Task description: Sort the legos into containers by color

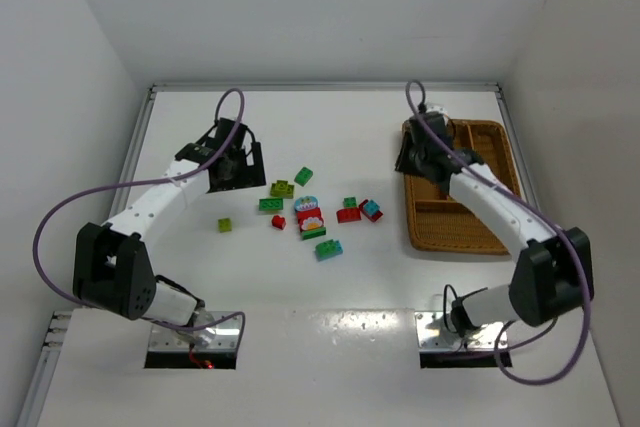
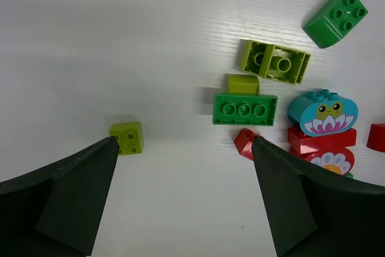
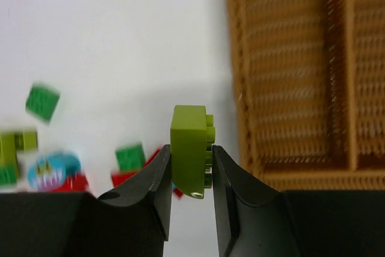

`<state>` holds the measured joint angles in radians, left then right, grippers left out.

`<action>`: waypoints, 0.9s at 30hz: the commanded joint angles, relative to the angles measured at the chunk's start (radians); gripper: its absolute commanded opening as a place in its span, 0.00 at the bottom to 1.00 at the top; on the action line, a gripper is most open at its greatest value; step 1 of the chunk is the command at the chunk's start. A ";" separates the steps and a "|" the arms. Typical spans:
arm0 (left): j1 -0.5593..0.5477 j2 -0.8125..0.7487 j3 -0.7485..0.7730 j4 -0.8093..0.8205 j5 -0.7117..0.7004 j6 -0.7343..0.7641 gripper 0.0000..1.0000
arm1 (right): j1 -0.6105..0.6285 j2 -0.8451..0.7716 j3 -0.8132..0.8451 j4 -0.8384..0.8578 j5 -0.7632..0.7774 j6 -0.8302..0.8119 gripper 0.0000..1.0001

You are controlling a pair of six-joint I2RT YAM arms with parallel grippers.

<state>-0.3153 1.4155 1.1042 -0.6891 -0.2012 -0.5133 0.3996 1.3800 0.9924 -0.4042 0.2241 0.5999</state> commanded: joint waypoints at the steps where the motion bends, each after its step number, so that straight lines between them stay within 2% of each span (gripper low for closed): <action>1: -0.002 -0.030 0.029 0.022 0.014 -0.010 1.00 | -0.085 0.112 0.104 -0.005 -0.011 0.034 0.25; 4: -0.002 -0.030 0.020 0.022 0.014 -0.010 1.00 | -0.136 0.220 0.175 -0.016 0.046 0.057 0.25; 9: -0.002 -0.021 0.020 0.022 0.023 -0.010 1.00 | -0.237 0.289 0.225 0.038 0.055 0.078 0.26; 16: -0.002 -0.021 0.020 0.022 0.023 -0.001 1.00 | -0.294 0.418 0.344 0.050 0.055 0.078 0.26; 17: -0.002 -0.030 0.020 0.011 0.013 -0.001 1.00 | -0.294 0.432 0.374 0.050 0.055 0.078 0.35; 18: -0.002 -0.030 0.020 0.011 -0.001 -0.001 1.00 | -0.294 0.448 0.393 0.036 0.046 0.078 0.48; 20: -0.002 -0.030 0.020 0.011 -0.001 -0.001 1.00 | -0.294 0.497 0.466 -0.014 0.037 0.069 0.82; 22: -0.002 -0.039 0.020 0.011 -0.001 -0.001 1.00 | -0.280 0.507 0.495 -0.045 0.083 0.057 0.87; 26: -0.002 -0.039 0.020 0.002 -0.041 -0.010 1.00 | -0.240 0.417 0.425 -0.012 0.116 0.046 0.87; 27: -0.002 -0.039 0.010 0.002 -0.056 -0.023 1.00 | -0.228 0.359 0.404 -0.001 0.116 0.035 0.83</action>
<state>-0.3153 1.4155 1.1042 -0.6888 -0.2092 -0.5156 0.1356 1.8633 1.4242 -0.4217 0.2993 0.6540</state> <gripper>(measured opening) 1.000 0.842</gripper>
